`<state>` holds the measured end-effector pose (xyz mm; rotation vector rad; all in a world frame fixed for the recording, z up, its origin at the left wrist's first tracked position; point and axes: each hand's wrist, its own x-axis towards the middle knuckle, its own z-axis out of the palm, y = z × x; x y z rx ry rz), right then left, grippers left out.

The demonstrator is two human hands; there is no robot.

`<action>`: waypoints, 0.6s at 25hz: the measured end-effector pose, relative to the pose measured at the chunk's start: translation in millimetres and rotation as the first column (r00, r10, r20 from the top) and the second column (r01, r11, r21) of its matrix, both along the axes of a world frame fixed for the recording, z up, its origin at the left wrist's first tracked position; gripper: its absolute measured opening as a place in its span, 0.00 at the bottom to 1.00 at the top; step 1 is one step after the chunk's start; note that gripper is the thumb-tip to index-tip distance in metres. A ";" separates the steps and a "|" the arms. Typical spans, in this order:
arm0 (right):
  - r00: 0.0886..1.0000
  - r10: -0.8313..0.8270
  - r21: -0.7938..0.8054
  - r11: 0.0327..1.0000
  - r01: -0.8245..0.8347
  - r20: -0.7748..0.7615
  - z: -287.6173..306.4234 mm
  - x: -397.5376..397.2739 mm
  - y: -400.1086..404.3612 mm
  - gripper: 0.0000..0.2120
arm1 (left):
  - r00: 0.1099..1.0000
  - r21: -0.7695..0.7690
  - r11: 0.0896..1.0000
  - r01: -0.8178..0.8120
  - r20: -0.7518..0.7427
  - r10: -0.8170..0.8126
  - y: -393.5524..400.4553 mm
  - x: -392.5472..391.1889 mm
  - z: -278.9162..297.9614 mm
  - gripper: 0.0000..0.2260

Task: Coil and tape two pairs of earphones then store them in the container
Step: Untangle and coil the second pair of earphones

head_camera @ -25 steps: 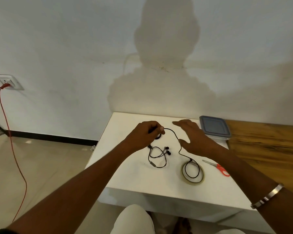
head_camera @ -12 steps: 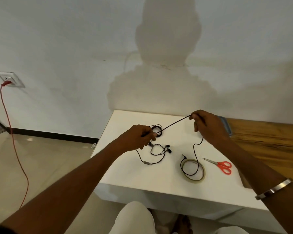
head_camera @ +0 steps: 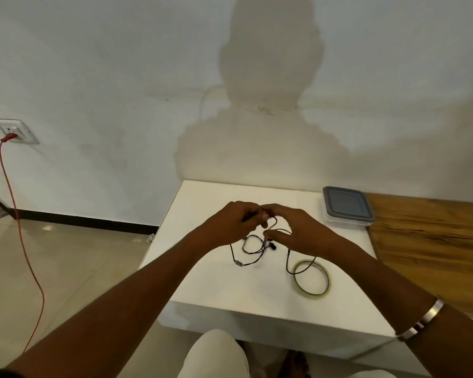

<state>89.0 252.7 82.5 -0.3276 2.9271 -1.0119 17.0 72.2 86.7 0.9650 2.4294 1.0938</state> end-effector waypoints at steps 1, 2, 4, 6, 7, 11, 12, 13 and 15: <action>0.999 0.023 -0.021 1.000 -0.022 0.026 4.0 -1.1 -3.9 0.15 | 1.000 -0.005 1.000 0.001 -0.019 -0.001 0.0 -0.5 1.7 0.12; 1.000 0.001 0.010 1.000 -0.001 0.013 7.6 -3.6 -1.9 0.10 | 1.000 -0.008 1.000 -0.006 -0.018 0.006 -2.1 -1.6 3.3 0.12; 0.993 -0.075 0.101 0.991 0.084 -0.095 12.7 -7.2 11.1 0.09 | 0.999 -0.006 0.999 -0.034 0.037 0.034 -9.2 -4.5 4.6 0.12; 0.959 -0.214 0.096 0.967 0.235 -0.185 11.8 -8.1 32.2 0.10 | 0.995 -0.010 0.998 -0.056 0.087 0.057 -16.9 -6.3 4.8 0.13; 0.930 -0.301 0.058 0.946 0.319 -0.209 8.3 -8.5 46.5 0.10 | 0.993 -0.010 0.998 -0.057 0.106 0.058 -20.5 -7.1 4.5 0.13; 0.799 -0.552 0.043 0.816 0.577 -0.239 -10.0 -5.7 94.8 0.11 | 0.981 0.023 0.995 -0.093 0.174 0.087 -32.3 -11.1 -1.5 0.13; 0.794 -0.579 0.124 0.788 0.603 -0.186 -11.6 -4.3 97.5 0.11 | 0.981 0.024 0.995 -0.099 0.171 0.094 -32.3 -10.6 -1.6 0.13; 0.805 -0.585 0.250 0.768 0.589 -0.100 -13.5 -2.6 94.3 0.12 | 0.983 0.019 0.994 -0.103 0.154 0.099 -30.6 -9.6 -2.1 0.13; 0.891 -0.452 0.402 0.811 0.425 -0.030 -15.0 0.4 74.2 0.22 | 0.990 0.006 0.996 -0.093 0.106 0.092 -23.0 -5.9 -0.9 0.13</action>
